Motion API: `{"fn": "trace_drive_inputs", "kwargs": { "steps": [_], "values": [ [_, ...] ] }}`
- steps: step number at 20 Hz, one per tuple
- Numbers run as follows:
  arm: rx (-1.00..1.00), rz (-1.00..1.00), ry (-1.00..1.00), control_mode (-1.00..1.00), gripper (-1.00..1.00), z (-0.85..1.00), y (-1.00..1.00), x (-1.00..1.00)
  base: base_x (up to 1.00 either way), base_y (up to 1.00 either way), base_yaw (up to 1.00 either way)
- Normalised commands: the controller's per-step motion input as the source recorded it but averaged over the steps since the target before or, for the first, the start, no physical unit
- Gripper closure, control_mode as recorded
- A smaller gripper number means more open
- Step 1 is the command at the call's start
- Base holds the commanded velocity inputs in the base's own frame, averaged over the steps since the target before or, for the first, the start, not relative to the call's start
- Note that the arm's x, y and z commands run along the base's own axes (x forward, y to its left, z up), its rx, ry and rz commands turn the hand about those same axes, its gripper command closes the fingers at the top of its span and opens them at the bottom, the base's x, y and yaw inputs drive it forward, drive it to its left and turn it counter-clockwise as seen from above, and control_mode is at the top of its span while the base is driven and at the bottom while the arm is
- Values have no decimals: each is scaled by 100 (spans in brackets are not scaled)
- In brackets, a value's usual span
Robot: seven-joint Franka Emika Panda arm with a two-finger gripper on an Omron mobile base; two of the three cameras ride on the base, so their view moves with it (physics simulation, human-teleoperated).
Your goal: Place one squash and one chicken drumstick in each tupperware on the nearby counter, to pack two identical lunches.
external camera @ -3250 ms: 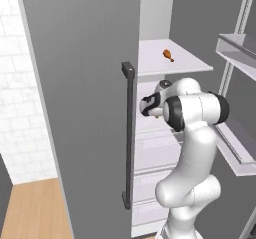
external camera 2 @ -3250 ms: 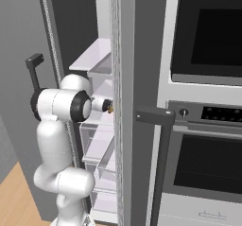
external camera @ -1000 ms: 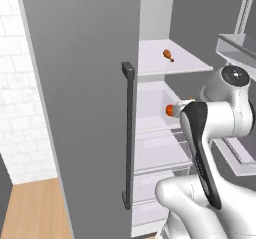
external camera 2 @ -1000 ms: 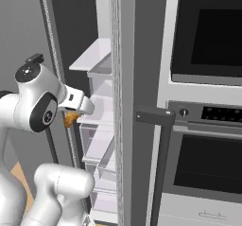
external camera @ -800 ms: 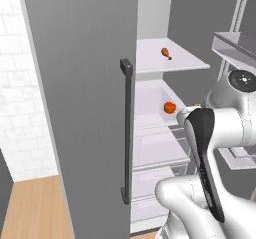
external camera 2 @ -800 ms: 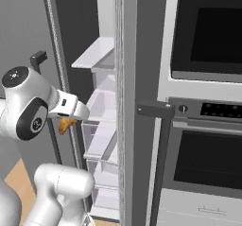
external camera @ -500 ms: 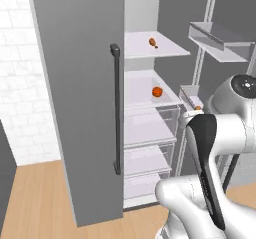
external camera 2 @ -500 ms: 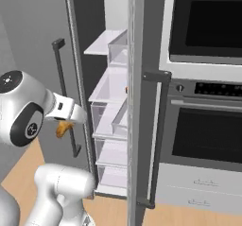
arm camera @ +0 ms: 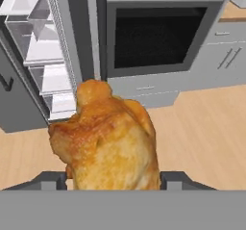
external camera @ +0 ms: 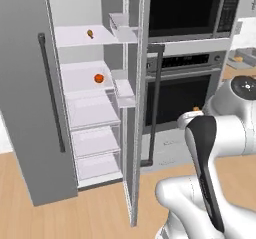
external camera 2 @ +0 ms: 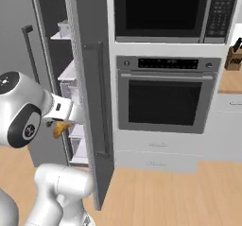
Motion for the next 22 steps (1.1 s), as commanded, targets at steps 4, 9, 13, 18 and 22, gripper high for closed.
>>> {"fn": "trace_drive_inputs", "kwargs": {
  "steps": [4,9,13,18,22],
  "values": [
    [0,0,0,100,100,0,0,0,-4,-100,-32],
    [0,0,0,100,100,0,0,0,1,-100,-33],
    [0,0,0,100,100,0,0,0,47,-100,-23],
    [0,0,0,100,100,0,0,0,98,-100,-3],
    [0,0,0,100,100,0,0,0,100,-99,5]
  ]
}}
